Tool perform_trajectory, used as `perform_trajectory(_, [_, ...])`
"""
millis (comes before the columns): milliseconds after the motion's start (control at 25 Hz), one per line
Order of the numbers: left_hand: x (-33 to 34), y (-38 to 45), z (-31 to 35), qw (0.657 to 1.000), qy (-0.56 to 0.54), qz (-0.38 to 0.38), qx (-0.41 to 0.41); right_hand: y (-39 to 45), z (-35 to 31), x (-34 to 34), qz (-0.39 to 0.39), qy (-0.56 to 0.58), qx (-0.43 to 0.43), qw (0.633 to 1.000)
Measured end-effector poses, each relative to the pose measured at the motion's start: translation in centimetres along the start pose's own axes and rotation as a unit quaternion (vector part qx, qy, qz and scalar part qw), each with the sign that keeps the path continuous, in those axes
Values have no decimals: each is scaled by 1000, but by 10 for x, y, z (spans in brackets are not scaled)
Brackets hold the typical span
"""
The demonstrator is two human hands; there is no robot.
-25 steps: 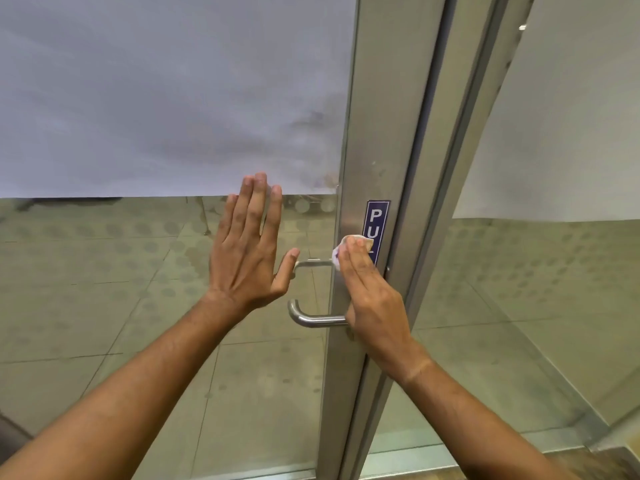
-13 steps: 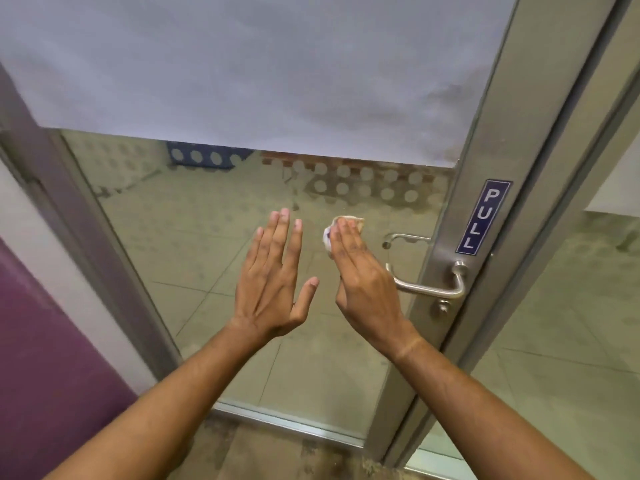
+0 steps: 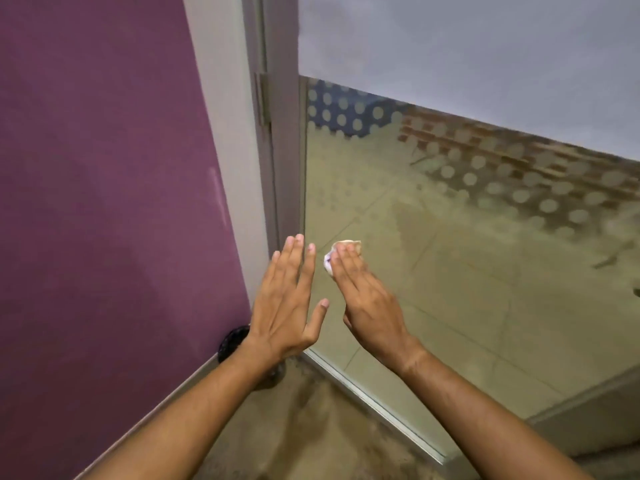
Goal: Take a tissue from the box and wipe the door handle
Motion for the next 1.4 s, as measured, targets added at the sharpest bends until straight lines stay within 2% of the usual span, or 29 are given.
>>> perform_trajectory(240, [2, -68, -94, 995, 6, -55, -82, 37, -78, 79, -77, 50, -24, 996])
perform_trajectory(400, [12, -96, -139, 987, 13, -91, -131, 51, -105, 132, -124, 90, -39, 987])
perform_trajectory(720, [82, -137, -207, 965, 19, -144, -218, 59, -110, 282, -212, 165, -59, 961])
perform_trajectory(880, [127, -159, -237, 935, 32, -234, -263, 65, -97, 353, -275, 199, 12, 941])
perform_trajectory(960, [144, -172, -249, 928, 16, -244, -282, 68, -94, 384, -309, 209, 11, 928])
perform_trajectory(1080, [168, -189, -268, 929, -7, -227, -291, 73, -95, 432, -343, 195, -7, 919])
perform_trajectory(1240, [201, -204, -290, 910, -8, -272, -312, 72, -107, 507, -403, 145, -32, 903])
perform_trajectory(1320, [211, -213, -298, 904, -6, -296, -308, 67, -115, 530, -449, 121, -50, 884])
perform_trajectory(1400, [213, -213, -302, 905, -2, -300, -300, 62, -121, 537, -454, 117, -60, 881])
Point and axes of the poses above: each hand's wrist, its own y-axis towards the middle knuckle, its own x-axis out of the palm, z = x × y, the point moved 4 cm from there along y, towards the middle knuckle, and after that the axes turned 12 degrees about x, right-handed, at the moved point
